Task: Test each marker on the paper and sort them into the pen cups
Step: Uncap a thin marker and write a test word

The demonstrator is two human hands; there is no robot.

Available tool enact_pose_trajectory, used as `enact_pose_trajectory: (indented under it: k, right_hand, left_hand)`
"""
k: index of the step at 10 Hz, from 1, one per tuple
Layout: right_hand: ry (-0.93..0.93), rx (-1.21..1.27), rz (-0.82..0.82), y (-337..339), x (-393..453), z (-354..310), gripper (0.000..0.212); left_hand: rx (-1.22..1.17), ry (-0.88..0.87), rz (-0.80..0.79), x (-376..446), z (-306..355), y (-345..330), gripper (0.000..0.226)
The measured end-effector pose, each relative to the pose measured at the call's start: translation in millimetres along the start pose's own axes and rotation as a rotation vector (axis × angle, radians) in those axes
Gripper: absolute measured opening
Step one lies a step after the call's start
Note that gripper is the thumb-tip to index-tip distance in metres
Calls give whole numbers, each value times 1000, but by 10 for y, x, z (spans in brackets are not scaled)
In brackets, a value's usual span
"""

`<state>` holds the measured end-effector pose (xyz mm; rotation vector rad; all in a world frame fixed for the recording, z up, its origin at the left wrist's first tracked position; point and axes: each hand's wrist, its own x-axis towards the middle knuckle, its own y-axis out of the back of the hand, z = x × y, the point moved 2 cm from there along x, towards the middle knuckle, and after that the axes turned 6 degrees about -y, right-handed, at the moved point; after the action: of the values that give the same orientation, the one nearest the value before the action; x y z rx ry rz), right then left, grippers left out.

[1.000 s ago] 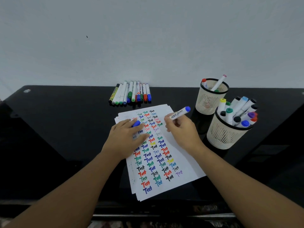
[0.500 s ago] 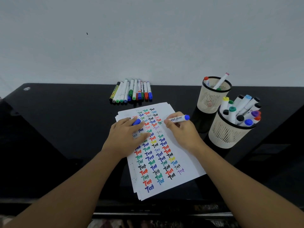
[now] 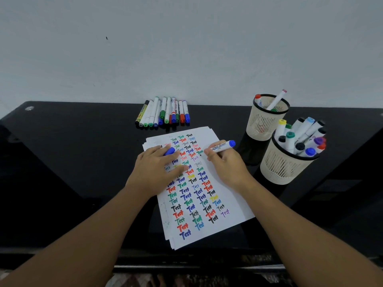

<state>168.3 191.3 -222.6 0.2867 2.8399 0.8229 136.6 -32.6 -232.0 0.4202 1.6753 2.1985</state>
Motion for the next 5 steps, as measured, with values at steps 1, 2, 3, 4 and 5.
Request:
enact_pose_trajectory:
  k: [1, 2, 3, 4, 5]
  right_hand:
    - [-7, -19, -7, 2, 1, -13, 34]
    - [-20, -24, -30, -1, -3, -19, 33]
    - [-15, -41, -17, -3, -15, -25, 32]
    - [-29, -56, 17, -2, -18, -17, 34]
    - [-28, -66, 11, -2, -17, -29, 35]
  left_hand:
    - [-1, -1, 1, 2, 4, -4, 80]
    - [-1, 0, -2, 3, 4, -2, 80]
    - [1, 2, -8, 1, 9, 4, 81]
    - [3, 3, -10, 2, 11, 8, 78]
    - [-3, 0, -1, 2, -6, -9, 79]
